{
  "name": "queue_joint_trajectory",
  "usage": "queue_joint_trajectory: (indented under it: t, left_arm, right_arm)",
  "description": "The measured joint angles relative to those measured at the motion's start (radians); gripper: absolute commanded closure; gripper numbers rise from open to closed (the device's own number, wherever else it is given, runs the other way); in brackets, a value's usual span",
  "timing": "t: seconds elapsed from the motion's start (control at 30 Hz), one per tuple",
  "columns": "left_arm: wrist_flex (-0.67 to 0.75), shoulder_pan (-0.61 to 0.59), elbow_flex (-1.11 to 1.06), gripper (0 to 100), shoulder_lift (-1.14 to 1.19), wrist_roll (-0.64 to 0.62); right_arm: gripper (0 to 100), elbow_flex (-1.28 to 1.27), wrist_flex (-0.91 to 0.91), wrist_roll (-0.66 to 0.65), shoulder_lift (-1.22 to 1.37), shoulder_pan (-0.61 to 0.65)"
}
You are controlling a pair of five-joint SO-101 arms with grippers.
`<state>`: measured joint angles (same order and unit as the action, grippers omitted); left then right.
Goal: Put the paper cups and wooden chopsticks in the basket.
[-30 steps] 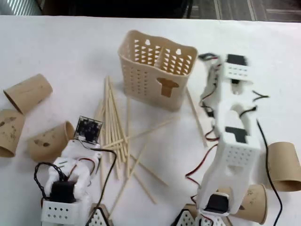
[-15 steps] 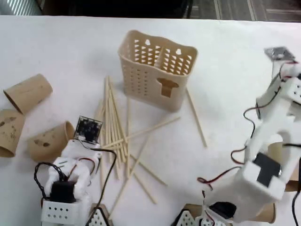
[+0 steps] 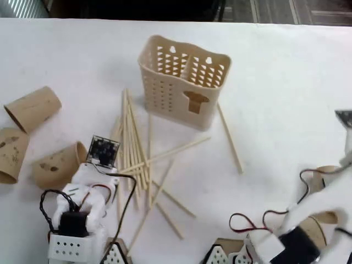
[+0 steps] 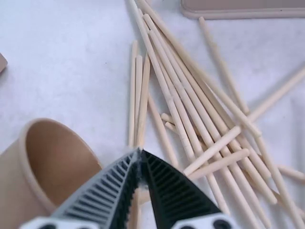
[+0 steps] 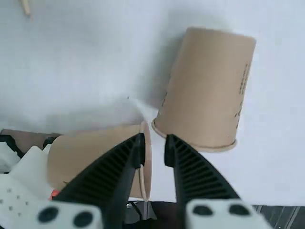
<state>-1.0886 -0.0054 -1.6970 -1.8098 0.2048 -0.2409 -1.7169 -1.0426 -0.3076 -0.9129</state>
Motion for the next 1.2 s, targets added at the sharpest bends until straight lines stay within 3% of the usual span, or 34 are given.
queue_joint_trajectory:
  t: [0.27,0.5,0.77,0.93,1.2]
  left_arm:
    - [0.0,0.0,0.0,98,0.0,0.0]
    - [0.0,0.0,0.0,98,0.0,0.0]
    - [0.0,0.0,0.0,98,0.0,0.0]
    - [0.0,0.0,0.0,98,0.0,0.0]
    - [0.0,0.0,0.0,98,0.0,0.0]
  right_arm:
    - [79.3,-0.247,0.011,-0.044,-0.18,-0.121]
    - [79.1,-0.45,0.199,-0.043,-0.206,-0.11]
    - [79.6,-0.617,0.528,0.118,-0.206,-0.026]
    - [88.5,-0.644,0.629,0.201,-0.213,0.026]
    - [90.6,-0.644,0.755,0.229,-0.215,0.034]
